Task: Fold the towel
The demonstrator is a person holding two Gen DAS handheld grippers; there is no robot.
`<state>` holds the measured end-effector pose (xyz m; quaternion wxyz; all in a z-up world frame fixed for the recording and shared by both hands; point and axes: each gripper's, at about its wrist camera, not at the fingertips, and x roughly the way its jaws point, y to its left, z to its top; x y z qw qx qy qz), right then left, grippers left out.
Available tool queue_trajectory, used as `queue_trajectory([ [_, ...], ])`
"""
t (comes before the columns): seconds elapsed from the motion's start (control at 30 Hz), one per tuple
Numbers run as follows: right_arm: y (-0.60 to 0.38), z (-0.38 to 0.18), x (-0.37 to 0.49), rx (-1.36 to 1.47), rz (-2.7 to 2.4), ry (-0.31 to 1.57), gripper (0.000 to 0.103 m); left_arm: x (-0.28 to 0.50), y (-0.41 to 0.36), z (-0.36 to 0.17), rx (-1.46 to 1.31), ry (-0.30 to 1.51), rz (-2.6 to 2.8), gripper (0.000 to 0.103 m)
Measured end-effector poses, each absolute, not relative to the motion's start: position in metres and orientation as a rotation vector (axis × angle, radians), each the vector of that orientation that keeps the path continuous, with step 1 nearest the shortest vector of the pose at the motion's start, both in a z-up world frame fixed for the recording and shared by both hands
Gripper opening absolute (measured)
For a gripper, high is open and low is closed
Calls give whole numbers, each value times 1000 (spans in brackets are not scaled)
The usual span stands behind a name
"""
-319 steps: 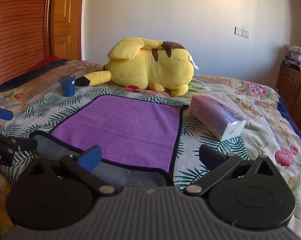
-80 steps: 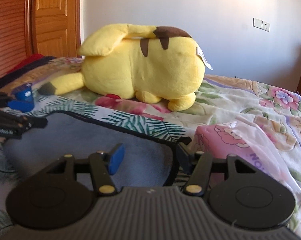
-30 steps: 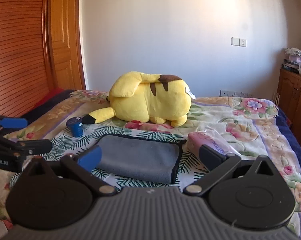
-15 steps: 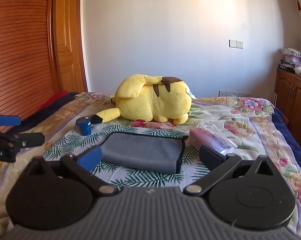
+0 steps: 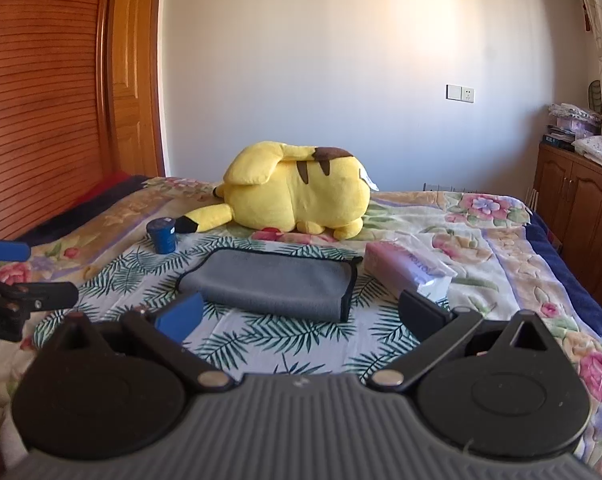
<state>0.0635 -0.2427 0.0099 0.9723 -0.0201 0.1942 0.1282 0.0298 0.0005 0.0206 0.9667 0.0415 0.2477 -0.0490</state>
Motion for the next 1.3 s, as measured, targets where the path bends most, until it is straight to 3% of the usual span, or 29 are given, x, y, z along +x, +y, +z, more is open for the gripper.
queue_trajectory([
  [1.3, -247, -45, 42, -4, 242, 510, 103, 7, 4, -41, 39, 557, -53, 87],
])
